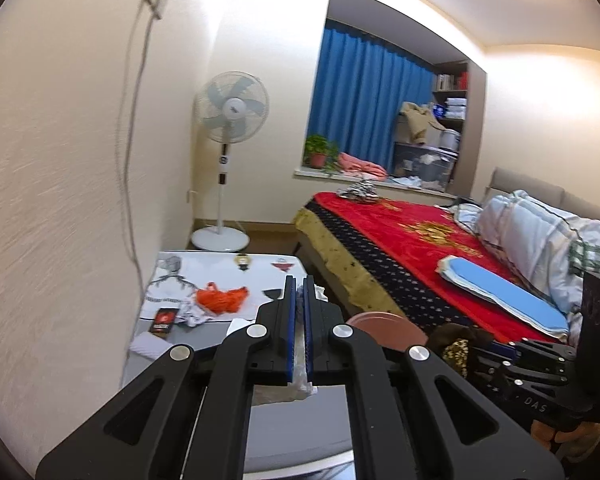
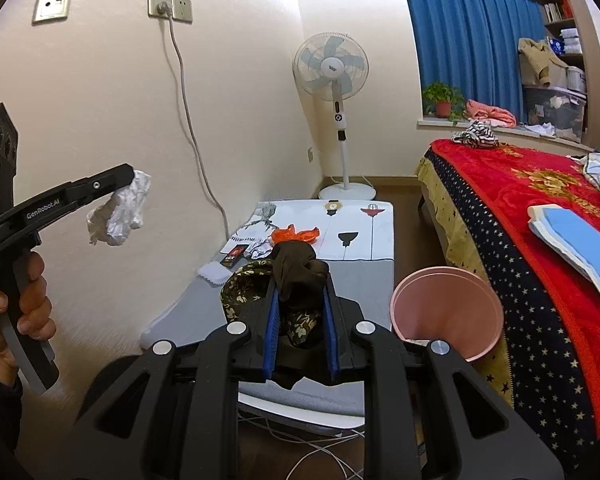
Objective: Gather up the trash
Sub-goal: 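Carry both held items over the pink wastebasket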
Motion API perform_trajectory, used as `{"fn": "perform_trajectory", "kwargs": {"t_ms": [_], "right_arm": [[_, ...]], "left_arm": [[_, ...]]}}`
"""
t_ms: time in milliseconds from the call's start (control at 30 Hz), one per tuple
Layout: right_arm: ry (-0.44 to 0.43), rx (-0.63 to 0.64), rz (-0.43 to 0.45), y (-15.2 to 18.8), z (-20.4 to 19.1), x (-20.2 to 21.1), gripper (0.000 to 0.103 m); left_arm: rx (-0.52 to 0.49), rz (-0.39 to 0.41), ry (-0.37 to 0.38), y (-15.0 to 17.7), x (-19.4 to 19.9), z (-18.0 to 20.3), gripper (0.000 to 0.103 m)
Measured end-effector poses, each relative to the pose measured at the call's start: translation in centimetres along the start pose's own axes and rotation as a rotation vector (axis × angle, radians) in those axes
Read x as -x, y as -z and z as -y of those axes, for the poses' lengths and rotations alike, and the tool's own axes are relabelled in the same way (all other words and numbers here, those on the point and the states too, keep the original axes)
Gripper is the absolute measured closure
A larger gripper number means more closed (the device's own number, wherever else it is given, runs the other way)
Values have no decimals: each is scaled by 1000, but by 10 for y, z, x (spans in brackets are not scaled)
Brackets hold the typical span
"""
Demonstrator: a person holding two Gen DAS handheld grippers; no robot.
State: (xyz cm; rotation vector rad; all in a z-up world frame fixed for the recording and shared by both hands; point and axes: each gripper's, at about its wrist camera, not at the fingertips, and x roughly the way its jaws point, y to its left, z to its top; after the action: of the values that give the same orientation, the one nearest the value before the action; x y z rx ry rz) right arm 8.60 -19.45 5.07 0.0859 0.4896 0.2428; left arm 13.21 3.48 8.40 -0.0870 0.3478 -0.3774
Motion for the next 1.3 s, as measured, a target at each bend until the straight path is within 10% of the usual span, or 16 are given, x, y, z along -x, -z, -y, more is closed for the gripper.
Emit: {"fn": "perform_trajectory", "kwargs": {"t_ms": [633, 1300], "right_arm": [[45, -54, 26, 0, 40, 14, 83], [240, -82, -5, -34, 161, -64, 83]], "left_arm": [[-66, -61, 178, 2, -41, 69, 100], [-94, -169, 267, 3, -194, 143, 100]]}}
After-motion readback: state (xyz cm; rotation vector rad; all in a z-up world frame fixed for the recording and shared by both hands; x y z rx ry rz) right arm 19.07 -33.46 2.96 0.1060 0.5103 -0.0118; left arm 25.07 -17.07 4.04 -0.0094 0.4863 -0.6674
